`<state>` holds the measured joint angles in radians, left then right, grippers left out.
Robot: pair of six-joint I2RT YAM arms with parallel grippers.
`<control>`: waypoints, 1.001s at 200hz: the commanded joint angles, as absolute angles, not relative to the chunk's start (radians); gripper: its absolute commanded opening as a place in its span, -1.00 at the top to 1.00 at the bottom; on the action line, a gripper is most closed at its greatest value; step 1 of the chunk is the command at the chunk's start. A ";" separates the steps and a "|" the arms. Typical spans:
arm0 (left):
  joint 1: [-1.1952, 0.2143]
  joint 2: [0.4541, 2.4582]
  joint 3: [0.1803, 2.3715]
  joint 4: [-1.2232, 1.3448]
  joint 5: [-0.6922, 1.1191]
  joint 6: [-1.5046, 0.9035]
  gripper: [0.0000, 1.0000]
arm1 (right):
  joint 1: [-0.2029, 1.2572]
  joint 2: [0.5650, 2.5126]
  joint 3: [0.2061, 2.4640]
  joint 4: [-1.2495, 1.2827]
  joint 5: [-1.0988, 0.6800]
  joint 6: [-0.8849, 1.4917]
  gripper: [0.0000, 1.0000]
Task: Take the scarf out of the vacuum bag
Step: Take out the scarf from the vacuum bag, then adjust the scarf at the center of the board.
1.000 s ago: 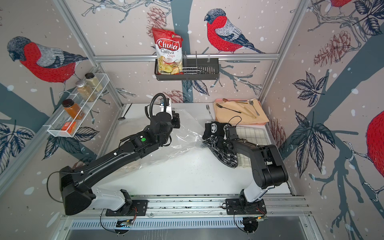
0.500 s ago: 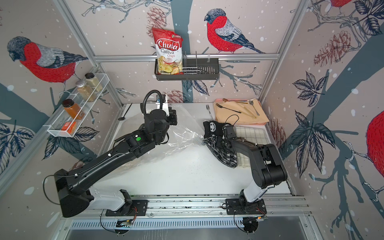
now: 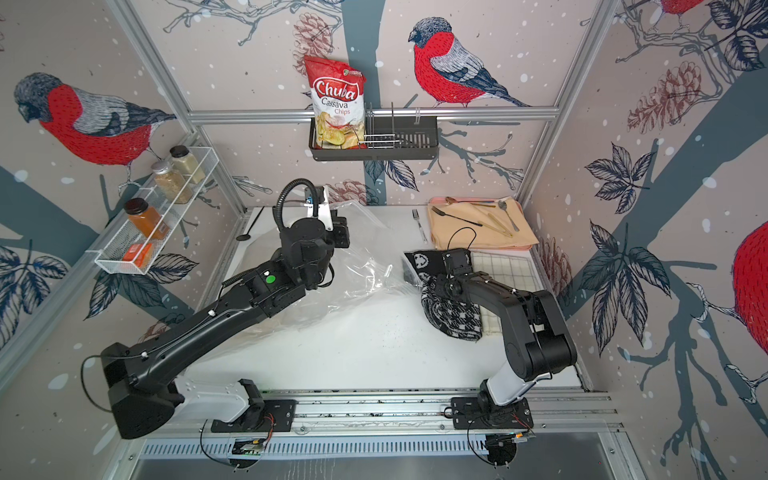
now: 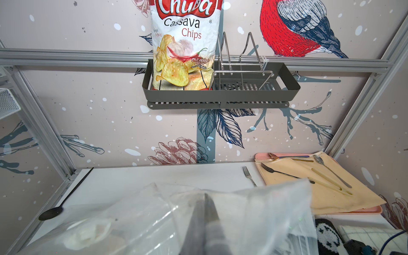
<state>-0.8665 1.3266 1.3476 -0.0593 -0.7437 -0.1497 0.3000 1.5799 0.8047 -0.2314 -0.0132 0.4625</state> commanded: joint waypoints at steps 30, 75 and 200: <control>-0.866 1.322 1.356 -0.004 -0.764 -0.133 1.00 | 0.296 1.374 0.800 -0.279 -0.233 0.462 1.00; -0.866 1.322 1.353 0.000 -0.753 -0.138 1.00 | 0.286 1.267 0.817 -0.340 -0.324 0.466 1.00; -0.866 1.321 1.342 0.008 -0.764 -0.137 1.00 | 0.445 1.457 0.598 -0.157 -0.472 0.543 1.00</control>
